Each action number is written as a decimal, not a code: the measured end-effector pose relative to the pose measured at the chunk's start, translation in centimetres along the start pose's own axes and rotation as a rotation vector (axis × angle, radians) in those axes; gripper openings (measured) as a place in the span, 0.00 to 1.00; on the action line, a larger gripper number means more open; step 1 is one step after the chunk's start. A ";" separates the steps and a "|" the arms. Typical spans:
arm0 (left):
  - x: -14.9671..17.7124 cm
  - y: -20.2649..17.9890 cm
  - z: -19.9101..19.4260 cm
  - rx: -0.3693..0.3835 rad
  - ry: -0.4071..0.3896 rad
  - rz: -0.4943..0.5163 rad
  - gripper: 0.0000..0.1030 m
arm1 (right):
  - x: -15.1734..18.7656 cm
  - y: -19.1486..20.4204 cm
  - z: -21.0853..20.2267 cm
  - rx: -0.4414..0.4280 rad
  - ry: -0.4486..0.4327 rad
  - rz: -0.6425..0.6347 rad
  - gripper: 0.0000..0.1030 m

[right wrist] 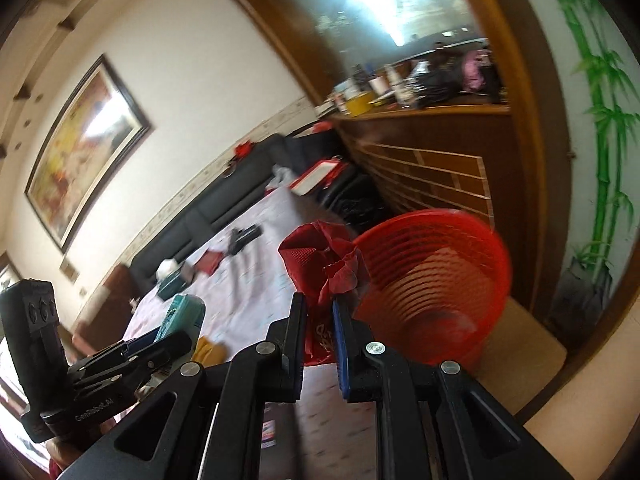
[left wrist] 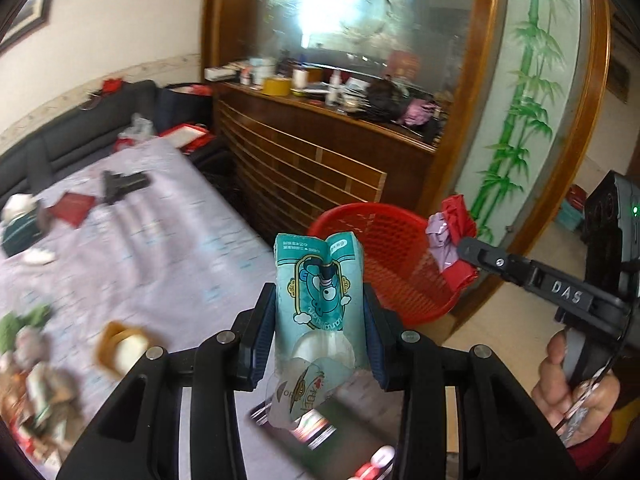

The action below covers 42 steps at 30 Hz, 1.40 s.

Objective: Collect trash
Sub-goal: 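Open both grippers over the red wastebasket to drop both items, then grasp the red-and-white snack bag with the left gripper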

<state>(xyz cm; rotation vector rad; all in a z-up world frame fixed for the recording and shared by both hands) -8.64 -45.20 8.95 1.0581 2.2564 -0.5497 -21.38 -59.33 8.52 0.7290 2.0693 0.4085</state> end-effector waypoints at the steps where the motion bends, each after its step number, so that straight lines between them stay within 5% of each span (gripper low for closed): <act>1: -0.7 -0.6 1.0 0.007 0.008 0.002 0.38 | -0.4 -0.6 0.0 0.008 -0.003 0.006 0.13; 8: -3.5 -3.7 6.9 0.055 0.067 0.019 0.39 | -3.1 -5.5 1.5 0.058 -0.001 0.072 0.13; 11: -4.1 -4.4 8.5 0.073 0.070 0.011 0.49 | -3.6 -7.0 2.6 0.070 0.017 0.092 0.17; 17: -4.1 -4.4 9.3 0.084 0.089 -0.004 0.58 | -3.9 -8.6 3.9 0.101 0.035 0.105 0.32; 21: -3.6 -3.8 7.9 0.078 0.072 -0.015 0.60 | -3.7 -8.2 2.6 0.106 0.003 0.097 0.32; 26: -1.9 -2.1 5.0 0.054 0.047 -0.047 0.66 | -2.5 -6.2 0.5 0.111 -0.024 0.062 0.51; 33: 2.9 1.6 -0.9 -0.019 -0.003 -0.071 0.69 | 1.0 0.2 0.1 0.053 0.017 -0.036 0.51; 42: 9.9 8.5 -6.6 -0.119 -0.017 -0.153 0.70 | 7.1 10.3 4.6 -0.039 0.159 -0.210 0.55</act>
Point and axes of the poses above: each gripper's, at about its wrist camera, not at the fingertips, and z roughly the way its jaws point, y to its left, x to its underside, the point moved 6 cm from there along z, roughly the way its jaws point, and after that the axes turned 7 degrees about y, right-handed, at the moved point
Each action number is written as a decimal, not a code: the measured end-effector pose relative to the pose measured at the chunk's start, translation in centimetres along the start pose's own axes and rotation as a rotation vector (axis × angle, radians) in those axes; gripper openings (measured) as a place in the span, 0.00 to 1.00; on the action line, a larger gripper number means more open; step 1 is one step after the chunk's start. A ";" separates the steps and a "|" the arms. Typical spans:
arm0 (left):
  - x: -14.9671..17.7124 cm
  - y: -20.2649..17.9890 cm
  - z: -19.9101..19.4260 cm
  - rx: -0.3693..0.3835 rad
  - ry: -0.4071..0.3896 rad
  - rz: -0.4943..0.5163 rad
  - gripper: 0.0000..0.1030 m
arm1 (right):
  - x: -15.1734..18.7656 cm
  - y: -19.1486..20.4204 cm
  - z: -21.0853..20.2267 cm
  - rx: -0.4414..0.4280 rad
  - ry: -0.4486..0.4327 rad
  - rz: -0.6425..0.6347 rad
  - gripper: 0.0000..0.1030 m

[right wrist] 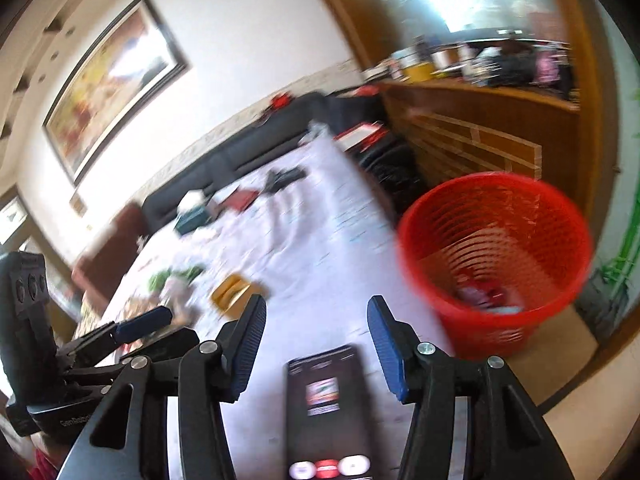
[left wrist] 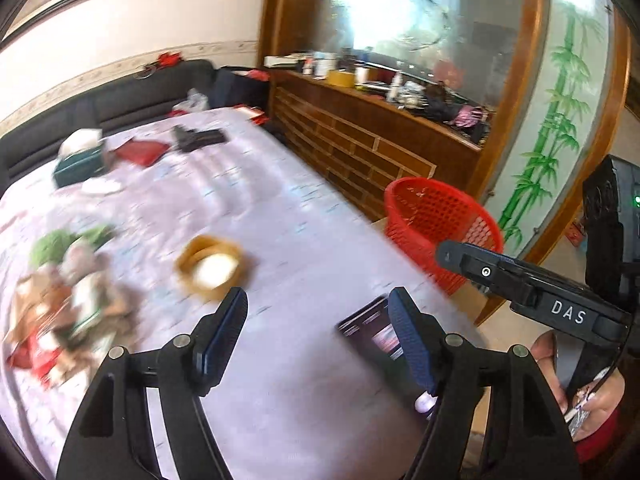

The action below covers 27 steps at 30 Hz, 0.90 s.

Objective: Collect trash
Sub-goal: 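Grasp the red-and-white snack bag with the left gripper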

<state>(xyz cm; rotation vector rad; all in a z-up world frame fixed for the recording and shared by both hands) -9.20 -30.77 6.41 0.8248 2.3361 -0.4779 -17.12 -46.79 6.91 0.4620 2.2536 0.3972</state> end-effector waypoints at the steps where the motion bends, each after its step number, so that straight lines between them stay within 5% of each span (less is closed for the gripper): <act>1: 0.6 1.1 -0.4 -0.016 0.000 -0.009 0.70 | 0.5 1.1 0.8 -0.006 0.020 -0.018 0.55; 12: 5.9 17.3 -4.8 -0.271 -0.010 -0.253 0.73 | 3.1 6.3 5.8 -0.031 0.146 -0.128 0.56; 20: 5.4 23.3 -2.2 -0.260 0.046 -0.422 0.79 | 3.7 8.4 7.7 -0.059 0.193 -0.155 0.56; 27: 5.4 24.4 0.6 -0.243 0.094 -0.453 0.78 | 3.5 8.7 7.5 -0.043 0.182 -0.168 0.56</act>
Point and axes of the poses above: each gripper's, at about its wrist camera, not at the fingertips, and z roughly the way its jaws point, y to its left, x to its underside, the point moved 6 cm from there along z, roughly the way its jaws point, and after that the axes turned 7 degrees about y, right-handed, at the moved point
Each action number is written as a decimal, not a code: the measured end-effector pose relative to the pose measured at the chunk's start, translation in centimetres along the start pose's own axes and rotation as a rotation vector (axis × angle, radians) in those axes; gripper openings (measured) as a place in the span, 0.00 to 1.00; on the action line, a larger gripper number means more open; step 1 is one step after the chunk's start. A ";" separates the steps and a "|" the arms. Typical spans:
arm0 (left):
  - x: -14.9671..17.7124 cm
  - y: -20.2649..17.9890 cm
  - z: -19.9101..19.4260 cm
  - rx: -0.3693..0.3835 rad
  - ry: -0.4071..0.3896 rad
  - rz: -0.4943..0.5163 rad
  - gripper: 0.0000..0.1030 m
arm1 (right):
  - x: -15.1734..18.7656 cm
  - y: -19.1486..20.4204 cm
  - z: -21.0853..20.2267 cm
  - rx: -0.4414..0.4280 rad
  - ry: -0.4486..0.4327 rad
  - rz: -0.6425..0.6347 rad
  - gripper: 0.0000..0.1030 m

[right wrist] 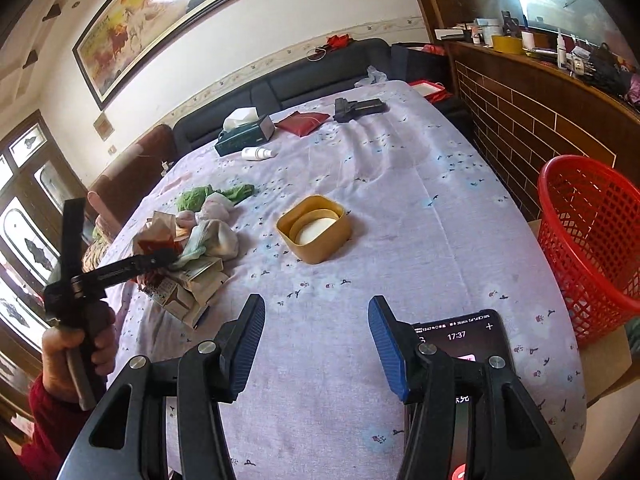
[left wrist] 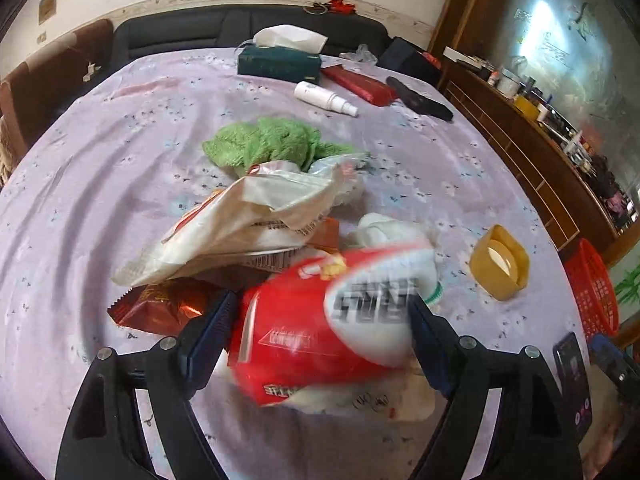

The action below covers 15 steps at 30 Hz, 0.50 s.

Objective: Collect trash
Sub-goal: 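Grasp the red-and-white snack bag with the left gripper, then grasp the yellow square container with the right gripper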

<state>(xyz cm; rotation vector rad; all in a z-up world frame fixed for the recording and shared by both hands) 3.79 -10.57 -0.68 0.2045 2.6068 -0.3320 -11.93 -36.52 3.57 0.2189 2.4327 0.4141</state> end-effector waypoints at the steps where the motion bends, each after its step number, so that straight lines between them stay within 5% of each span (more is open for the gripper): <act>1: 0.2 0.1 0.0 0.009 -0.003 -0.003 0.74 | 0.0 0.0 0.0 0.002 -0.001 0.001 0.56; 8: 1.1 0.5 -1.5 0.008 -0.063 0.039 0.62 | -0.4 0.0 0.5 0.004 0.013 0.013 0.56; 15: 1.3 0.5 -3.1 0.048 -0.093 0.066 0.62 | -2.0 -0.1 2.0 -0.013 0.042 0.061 0.56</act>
Point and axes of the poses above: each gripper's, at about its wrist camera, not at the fingertips, and z roughly the way its jaws point, y to its left, x to its underside, the point moved 6 cm from there along z, roughly the way its jaws point, and after that the axes turned 7 degrees about y, right-handed, at the moved point
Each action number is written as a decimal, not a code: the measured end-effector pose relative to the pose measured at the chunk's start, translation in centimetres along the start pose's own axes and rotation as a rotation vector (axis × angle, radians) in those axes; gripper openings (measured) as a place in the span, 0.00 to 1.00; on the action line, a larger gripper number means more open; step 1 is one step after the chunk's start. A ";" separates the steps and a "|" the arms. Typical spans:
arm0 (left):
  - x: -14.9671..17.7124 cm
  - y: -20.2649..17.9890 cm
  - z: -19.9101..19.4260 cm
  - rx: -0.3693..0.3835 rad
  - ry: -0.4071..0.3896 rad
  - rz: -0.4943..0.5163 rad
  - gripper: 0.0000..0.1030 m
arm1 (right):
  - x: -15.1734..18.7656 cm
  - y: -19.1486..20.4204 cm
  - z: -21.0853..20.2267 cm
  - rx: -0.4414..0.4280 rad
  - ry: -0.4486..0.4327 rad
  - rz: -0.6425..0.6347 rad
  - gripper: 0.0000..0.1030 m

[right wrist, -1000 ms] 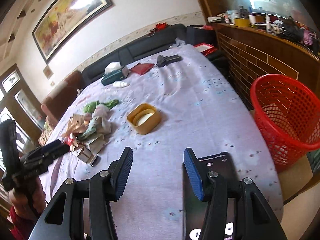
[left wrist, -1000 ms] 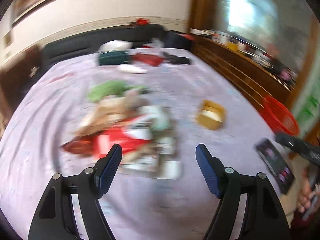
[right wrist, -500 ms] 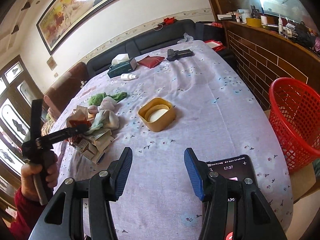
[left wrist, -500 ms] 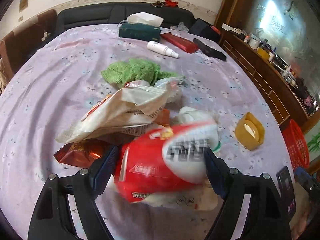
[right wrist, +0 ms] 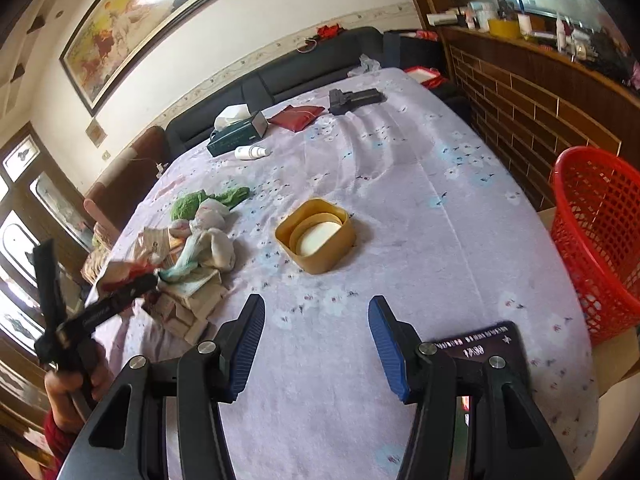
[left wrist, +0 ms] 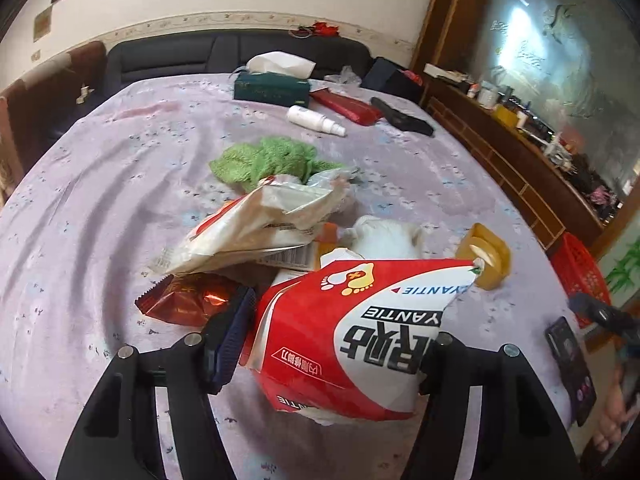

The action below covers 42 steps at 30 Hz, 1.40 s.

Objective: Collect trash
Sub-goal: 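Grasp the yellow square container with the right gripper, then carry the snack bag with the left gripper while the right carries the yellow container to the wastebasket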

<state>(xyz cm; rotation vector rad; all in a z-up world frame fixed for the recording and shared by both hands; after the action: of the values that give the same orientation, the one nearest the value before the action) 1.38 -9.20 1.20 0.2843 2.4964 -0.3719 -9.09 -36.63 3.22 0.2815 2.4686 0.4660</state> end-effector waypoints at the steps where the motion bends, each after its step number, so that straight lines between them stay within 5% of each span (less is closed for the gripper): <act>1: 0.0 -0.1 -0.3 0.004 -0.005 0.004 0.62 | -0.5 -0.1 0.3 0.010 0.003 0.008 0.56; 12: 0.5 1.4 -0.5 0.046 0.007 -0.012 0.63 | -5.2 -0.2 5.6 0.091 0.040 0.074 0.56; 21: 0.8 1.8 0.3 0.040 -0.004 0.008 0.63 | -6.5 -1.8 10.4 0.235 0.123 0.080 0.39; 25: 1.0 1.8 -0.2 0.012 -0.035 0.018 0.56 | -6.0 -2.0 10.6 0.258 0.128 0.075 0.12; 28: 1.1 2.0 -0.2 0.014 -0.017 0.022 0.10 | -5.8 -1.8 10.1 0.262 0.113 0.062 0.11; 42: 1.3 0.3 -3.1 0.013 -0.065 0.039 0.07 | -2.9 2.7 3.3 0.162 -0.026 -0.052 0.12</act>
<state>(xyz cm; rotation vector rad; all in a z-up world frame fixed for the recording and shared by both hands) -1.28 -7.78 2.81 0.3202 2.4217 -0.3756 -4.54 -34.18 3.26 0.2859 2.4852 0.2388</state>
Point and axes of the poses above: each gripper's, at about its wrist camera, not at the fingertips, and z roughly the way its jaws point, y to its left, x to its underside, the point moved 6 cm from there along z, roughly the way its jaws point, and after that the axes turned 7 degrees about y, right-handed, at the moved point
